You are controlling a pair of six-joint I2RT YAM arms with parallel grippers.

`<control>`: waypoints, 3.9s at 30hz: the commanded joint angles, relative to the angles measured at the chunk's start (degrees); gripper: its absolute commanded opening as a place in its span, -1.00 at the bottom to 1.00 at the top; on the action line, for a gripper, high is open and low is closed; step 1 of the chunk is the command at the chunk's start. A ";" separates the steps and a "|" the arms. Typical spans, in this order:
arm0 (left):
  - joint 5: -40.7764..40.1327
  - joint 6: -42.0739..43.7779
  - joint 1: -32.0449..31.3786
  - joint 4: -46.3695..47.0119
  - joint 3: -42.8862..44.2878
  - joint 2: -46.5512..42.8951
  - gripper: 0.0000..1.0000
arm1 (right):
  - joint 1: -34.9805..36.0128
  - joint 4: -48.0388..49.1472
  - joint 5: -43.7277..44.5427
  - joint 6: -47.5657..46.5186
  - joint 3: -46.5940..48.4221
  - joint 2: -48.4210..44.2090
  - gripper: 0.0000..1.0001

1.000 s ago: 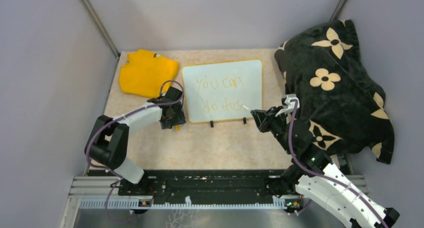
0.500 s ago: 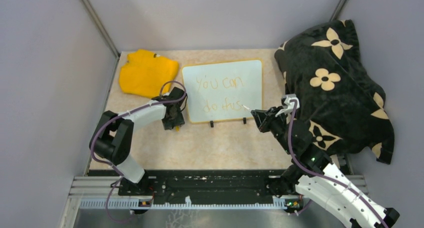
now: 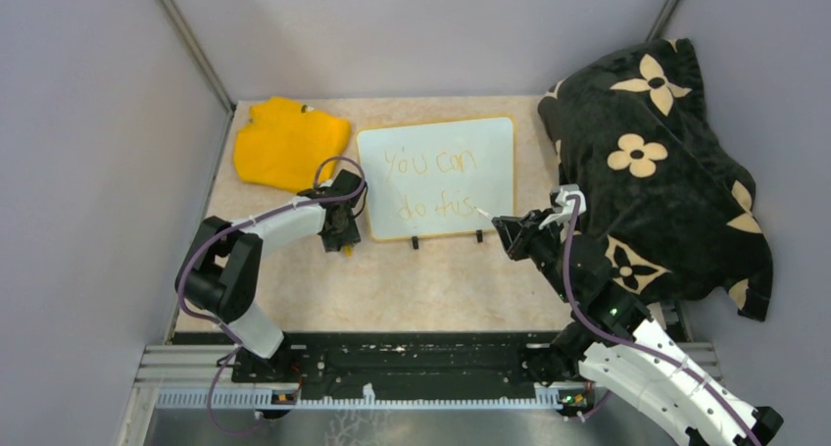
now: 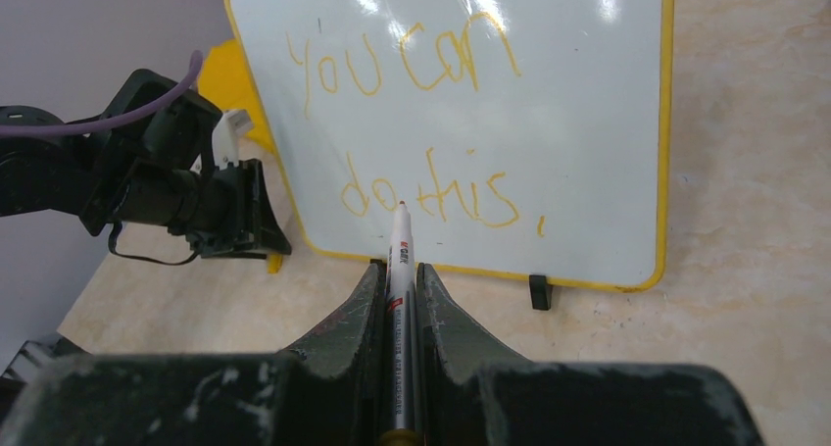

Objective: Write a sentence on the whiteboard
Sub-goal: Close the whiteboard marker at the center of the board.

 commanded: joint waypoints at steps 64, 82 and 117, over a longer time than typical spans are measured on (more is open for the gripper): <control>1.58 -4.17 -0.27 -1.26 -6.54 -4.63 -1.00 | 0.47 -0.61 0.41 -0.37 1.86 -0.82 -1.00; 1.33 0.78 0.00 -5.99 -2.39 -30.64 -1.00 | 0.47 0.26 0.25 -0.69 2.30 -0.25 -1.00; 31.04 -6.72 0.01 55.04 -13.95 -51.92 -1.00 | 2.61 26.44 -0.80 -6.15 11.42 9.84 -1.00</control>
